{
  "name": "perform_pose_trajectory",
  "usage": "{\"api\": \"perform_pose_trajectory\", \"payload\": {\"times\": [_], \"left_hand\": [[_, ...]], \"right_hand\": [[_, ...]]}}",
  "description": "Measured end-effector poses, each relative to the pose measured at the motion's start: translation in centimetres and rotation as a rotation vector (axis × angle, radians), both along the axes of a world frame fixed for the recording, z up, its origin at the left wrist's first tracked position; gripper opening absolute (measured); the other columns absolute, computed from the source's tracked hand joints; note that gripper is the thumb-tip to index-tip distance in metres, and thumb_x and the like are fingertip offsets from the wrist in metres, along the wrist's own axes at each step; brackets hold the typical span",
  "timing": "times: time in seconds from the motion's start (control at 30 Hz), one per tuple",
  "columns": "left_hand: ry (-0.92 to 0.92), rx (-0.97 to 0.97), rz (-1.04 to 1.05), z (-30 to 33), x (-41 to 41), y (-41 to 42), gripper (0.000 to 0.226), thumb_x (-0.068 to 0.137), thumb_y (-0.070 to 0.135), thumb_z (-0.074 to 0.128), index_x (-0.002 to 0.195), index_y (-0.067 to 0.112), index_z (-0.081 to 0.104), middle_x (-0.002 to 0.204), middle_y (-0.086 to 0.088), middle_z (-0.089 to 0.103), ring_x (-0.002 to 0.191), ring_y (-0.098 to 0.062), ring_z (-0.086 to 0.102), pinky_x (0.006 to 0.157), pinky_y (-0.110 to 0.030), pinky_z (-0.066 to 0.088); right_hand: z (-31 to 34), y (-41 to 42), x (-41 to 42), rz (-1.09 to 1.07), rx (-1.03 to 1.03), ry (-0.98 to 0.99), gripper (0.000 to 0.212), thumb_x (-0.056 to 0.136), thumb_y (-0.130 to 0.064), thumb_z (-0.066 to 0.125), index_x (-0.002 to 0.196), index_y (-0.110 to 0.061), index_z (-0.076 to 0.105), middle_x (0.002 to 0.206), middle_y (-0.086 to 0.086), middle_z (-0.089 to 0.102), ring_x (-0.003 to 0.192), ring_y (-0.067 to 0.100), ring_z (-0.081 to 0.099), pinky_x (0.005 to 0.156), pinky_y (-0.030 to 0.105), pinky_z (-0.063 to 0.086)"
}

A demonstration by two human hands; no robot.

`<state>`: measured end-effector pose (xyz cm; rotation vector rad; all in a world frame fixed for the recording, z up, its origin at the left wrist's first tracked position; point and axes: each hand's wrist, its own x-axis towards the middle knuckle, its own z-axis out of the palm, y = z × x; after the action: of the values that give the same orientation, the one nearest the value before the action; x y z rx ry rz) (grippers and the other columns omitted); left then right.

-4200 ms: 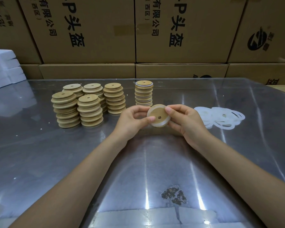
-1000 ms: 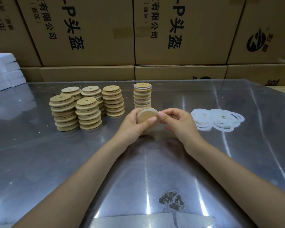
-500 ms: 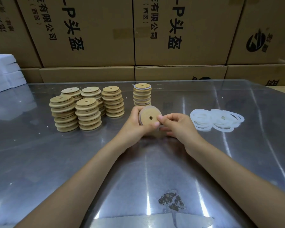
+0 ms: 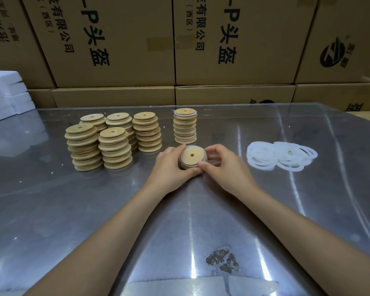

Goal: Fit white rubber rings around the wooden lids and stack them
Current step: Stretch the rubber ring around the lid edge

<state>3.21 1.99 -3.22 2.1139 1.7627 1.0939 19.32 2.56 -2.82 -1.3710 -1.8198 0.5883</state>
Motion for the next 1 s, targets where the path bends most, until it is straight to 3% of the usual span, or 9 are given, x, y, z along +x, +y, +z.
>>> {"api": "perform_pose_trajectory", "payload": {"times": [0.1, 0.2, 0.4, 0.63, 0.73, 0.87, 1.0], "left_hand": [[0.172, -0.14, 0.046, -0.27, 0.12, 0.41, 0.078, 0.085, 0.051, 0.059, 0.147, 0.014, 0.03, 0.144, -0.008, 0.04, 0.135, -0.028, 0.027, 0.105, -0.029, 0.022], [0.232, -0.198, 0.054, -0.25, 0.39, 0.42, 0.08, 0.088, 0.056, 0.05, 0.15, 0.013, 0.021, 0.151, -0.006, 0.032, 0.138, -0.027, 0.021, 0.108, -0.034, 0.023], [0.206, -0.083, 0.023, -0.13, 0.35, 0.06, 0.063, 0.089, 0.044, 0.054, 0.143, 0.015, 0.039, 0.144, -0.001, 0.041, 0.132, -0.023, 0.029, 0.106, -0.025, 0.02], [0.214, -0.123, 0.022, -0.14, 0.23, 0.18, 0.064, 0.089, 0.044, 0.054, 0.144, 0.015, 0.036, 0.145, -0.004, 0.042, 0.135, -0.025, 0.029, 0.109, -0.03, 0.022], [0.145, -0.111, 0.006, -0.13, 0.14, 0.29, 0.069, 0.086, 0.043, 0.059, 0.144, 0.014, 0.035, 0.143, -0.005, 0.044, 0.135, -0.025, 0.032, 0.106, -0.028, 0.024], [-0.117, -0.166, -0.035, -0.03, -0.22, 0.37, 0.084, 0.077, 0.039, 0.074, 0.146, 0.014, 0.032, 0.133, 0.0, 0.054, 0.128, -0.018, 0.045, 0.104, -0.028, 0.036], [-0.27, -0.136, -0.139, 0.19, -0.21, -0.04, 0.089, 0.07, 0.016, 0.083, 0.144, 0.018, 0.033, 0.123, 0.004, 0.056, 0.12, -0.016, 0.053, 0.105, -0.039, 0.041]], "right_hand": [[-0.15, 0.07, -0.12, -0.032, 0.029, -0.191, 0.036, 0.086, -0.044, 0.061, 0.119, -0.029, 0.057, 0.115, -0.01, 0.067, 0.113, 0.013, 0.058, 0.092, 0.037, 0.047], [-0.11, 0.07, -0.16, -0.051, 0.077, -0.267, 0.038, 0.09, -0.042, 0.057, 0.125, -0.027, 0.055, 0.122, -0.006, 0.062, 0.117, 0.018, 0.051, 0.091, 0.035, 0.044], [-0.25, -0.39, -0.64, 0.08, 0.223, -0.358, 0.027, 0.095, -0.032, 0.049, 0.12, -0.029, 0.061, 0.123, -0.013, 0.06, 0.114, 0.014, 0.048, 0.09, 0.036, 0.045], [-0.18, -0.3, -0.68, 0.086, 0.195, -0.36, 0.026, 0.095, -0.031, 0.05, 0.117, -0.03, 0.063, 0.125, -0.015, 0.06, 0.116, 0.014, 0.05, 0.092, 0.034, 0.044], [-0.04, -0.38, -0.7, 0.091, 0.186, -0.351, 0.025, 0.095, -0.031, 0.05, 0.116, -0.029, 0.064, 0.125, -0.014, 0.06, 0.117, 0.014, 0.05, 0.094, 0.036, 0.044], [-0.07, -0.06, -0.17, 0.005, 0.078, -0.256, 0.029, 0.093, -0.037, 0.052, 0.119, -0.027, 0.06, 0.122, -0.006, 0.062, 0.116, 0.017, 0.054, 0.092, 0.035, 0.044], [-0.26, 0.2, 0.16, 0.037, -0.039, -0.107, 0.048, 0.087, -0.038, 0.064, 0.13, -0.022, 0.05, 0.128, -0.003, 0.059, 0.12, 0.015, 0.054, 0.101, 0.038, 0.043]]}}
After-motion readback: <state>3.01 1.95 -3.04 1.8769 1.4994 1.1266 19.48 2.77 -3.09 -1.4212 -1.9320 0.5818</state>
